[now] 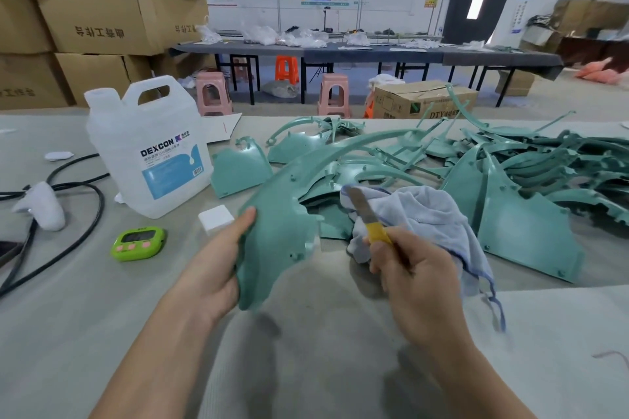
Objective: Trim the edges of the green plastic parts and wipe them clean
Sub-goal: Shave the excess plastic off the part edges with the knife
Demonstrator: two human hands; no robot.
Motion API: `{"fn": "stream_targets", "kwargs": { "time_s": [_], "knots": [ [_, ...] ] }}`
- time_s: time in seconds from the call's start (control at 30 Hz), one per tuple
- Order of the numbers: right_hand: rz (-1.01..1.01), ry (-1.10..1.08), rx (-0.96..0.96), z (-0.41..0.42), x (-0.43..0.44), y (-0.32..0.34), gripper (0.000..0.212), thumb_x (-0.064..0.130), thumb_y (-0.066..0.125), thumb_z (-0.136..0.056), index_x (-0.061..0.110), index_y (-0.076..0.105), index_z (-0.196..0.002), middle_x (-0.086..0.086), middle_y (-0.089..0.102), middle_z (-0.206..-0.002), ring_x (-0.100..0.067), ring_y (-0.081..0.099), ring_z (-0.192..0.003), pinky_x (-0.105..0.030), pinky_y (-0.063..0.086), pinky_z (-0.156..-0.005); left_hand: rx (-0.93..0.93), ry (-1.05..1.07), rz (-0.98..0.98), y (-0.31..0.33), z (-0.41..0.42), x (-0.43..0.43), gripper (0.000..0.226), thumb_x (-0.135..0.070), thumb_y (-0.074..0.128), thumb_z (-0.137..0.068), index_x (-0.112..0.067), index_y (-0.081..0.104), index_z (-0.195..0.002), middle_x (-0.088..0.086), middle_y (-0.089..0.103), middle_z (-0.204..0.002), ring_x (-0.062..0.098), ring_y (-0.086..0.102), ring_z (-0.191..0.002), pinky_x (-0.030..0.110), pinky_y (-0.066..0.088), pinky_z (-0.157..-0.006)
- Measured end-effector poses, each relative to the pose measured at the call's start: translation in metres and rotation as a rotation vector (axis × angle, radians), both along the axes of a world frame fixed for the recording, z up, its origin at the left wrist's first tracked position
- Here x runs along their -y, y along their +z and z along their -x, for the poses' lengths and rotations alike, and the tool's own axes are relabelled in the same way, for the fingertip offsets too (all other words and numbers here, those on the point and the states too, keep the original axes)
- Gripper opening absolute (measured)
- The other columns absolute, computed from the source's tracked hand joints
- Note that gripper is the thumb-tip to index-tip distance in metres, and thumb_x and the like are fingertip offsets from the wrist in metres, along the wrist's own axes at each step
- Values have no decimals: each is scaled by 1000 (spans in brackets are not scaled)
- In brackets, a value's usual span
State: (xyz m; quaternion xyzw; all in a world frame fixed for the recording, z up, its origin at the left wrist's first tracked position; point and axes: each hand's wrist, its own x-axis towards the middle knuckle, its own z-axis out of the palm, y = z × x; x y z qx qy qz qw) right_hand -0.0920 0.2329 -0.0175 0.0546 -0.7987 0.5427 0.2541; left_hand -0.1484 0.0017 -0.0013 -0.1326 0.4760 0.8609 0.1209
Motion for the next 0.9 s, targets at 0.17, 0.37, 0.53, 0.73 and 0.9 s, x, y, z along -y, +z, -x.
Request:
{"fn": "stream_targets", "kwargs": {
  "time_s": [0.17, 0.37, 0.53, 0.73, 0.9],
  "knots": [
    [-50, -63, -85, -2, 2, -2, 14, 25, 63, -96, 31, 71, -87, 10, 66, -72, -3, 55, -63, -13, 41, -56, 73, -152, 102, 0, -5, -9, 30, -32, 67, -80, -7, 83, -80, 18, 77, -99, 26, 76, -71, 32, 60, -54],
    [-122, -317, -139, 4, -14, 3, 18, 28, 57, -96, 38, 66, -83, 23, 65, -75, 1, 55, -66, -8, 36, -59, 143, -274, 164, 0, -10, -16, 50, -34, 71, -73, 0, 75, -111, 23, 73, -111, 33, 72, -84, 45, 54, -93],
    [6, -466, -99, 15, -32, -3, 25, 34, 50, -99, 22, 64, -83, 0, 65, -70, -27, 61, -69, -45, 50, -66, 140, -251, 203, -2, -8, -19, 34, -28, 59, -98, 1, 74, -105, 23, 75, -101, 30, 74, -67, 32, 59, -52],
    [-49, -379, -66, 12, -17, -7, 23, 29, 58, -101, 27, 67, -80, 14, 68, -70, -6, 62, -65, -19, 44, -62, 165, -221, 155, -2, -6, -19, 42, -29, 62, -96, -4, 80, -67, 16, 74, -72, 23, 68, -48, 23, 53, -42],
    [-180, -282, -125, 5, -8, -5, 24, 16, 63, -100, 36, 68, -86, 17, 68, -69, 6, 60, -72, -4, 38, -61, 175, -225, 107, 1, -7, -22, 46, -28, 60, -97, -5, 79, -62, 12, 69, -62, 18, 63, -41, 21, 49, -36]
  ]
}}
